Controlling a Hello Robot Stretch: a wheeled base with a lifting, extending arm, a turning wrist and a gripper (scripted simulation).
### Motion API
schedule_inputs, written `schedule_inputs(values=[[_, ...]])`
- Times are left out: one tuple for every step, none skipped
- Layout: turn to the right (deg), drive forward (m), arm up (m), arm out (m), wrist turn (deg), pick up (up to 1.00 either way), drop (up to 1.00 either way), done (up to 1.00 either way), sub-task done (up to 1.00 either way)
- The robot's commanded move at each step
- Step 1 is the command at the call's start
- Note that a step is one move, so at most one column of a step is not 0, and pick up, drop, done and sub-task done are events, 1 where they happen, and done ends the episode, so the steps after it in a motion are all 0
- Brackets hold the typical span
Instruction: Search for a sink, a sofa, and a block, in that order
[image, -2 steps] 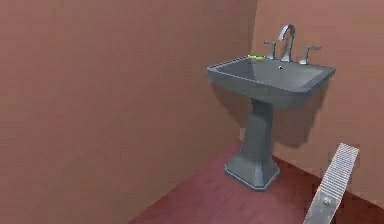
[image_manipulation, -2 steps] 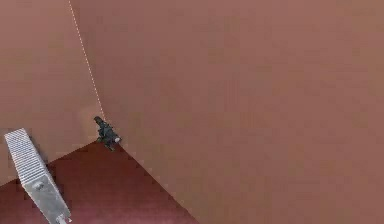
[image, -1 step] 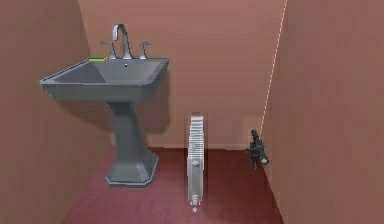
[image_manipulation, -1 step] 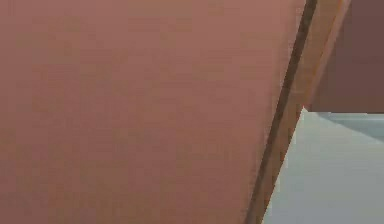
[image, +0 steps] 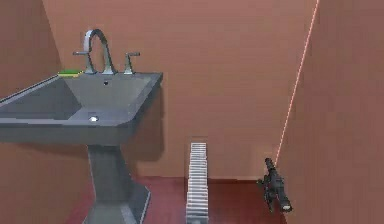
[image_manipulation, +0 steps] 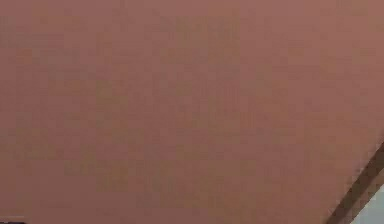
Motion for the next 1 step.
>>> schedule_inputs(values=[[-27.0, 0.00, 0.00, 0.00, 0.0, 0.00, 0.00, 0.00, 0.00]])
